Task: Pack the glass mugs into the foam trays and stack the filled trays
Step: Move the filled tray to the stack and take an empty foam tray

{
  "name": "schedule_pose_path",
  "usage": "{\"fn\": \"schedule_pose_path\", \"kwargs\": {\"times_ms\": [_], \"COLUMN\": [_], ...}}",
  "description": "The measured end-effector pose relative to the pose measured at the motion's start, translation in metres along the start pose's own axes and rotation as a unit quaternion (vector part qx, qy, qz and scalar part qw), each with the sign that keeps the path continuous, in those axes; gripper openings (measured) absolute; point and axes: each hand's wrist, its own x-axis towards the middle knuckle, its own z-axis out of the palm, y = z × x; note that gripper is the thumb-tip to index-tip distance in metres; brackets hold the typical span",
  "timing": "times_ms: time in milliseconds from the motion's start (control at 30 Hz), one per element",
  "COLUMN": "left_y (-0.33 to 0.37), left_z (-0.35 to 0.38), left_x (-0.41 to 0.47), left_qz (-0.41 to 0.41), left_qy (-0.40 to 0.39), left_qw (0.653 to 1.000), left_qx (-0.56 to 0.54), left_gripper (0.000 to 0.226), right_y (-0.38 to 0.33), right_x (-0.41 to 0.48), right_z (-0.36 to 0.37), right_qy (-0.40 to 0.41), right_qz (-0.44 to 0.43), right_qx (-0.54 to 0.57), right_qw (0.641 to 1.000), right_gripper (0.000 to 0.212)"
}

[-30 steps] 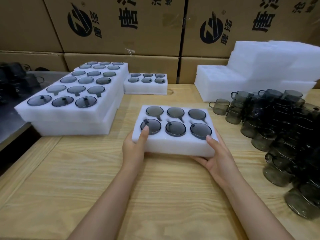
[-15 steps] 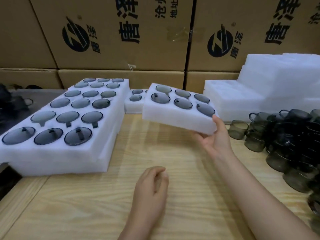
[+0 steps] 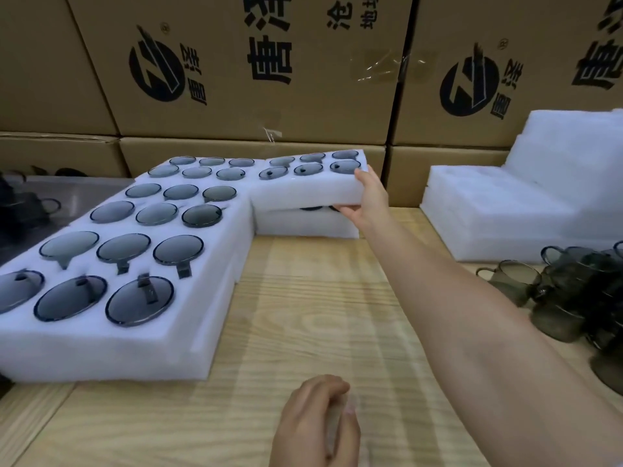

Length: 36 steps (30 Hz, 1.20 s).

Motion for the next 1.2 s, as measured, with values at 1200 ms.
{"fn": "schedule_pose_path", "kwargs": {"times_ms": [1200], "left_y": [0.006], "left_z": [-0.007], "left_x": [-0.006], "left_qz": [-0.027], "left_qy": [-0.090], "left_qw": [0.995], "left_qx": [0.019], "left_gripper": [0.017], "right_y": [-0.091], "right_x": [-0.058], "right_z": [-0.145], "right_qy": [0.219], "right_qz": [-0.195], "right_qx": [-0.818], "right_qw": [0.495], "right_gripper": [0.022]}}
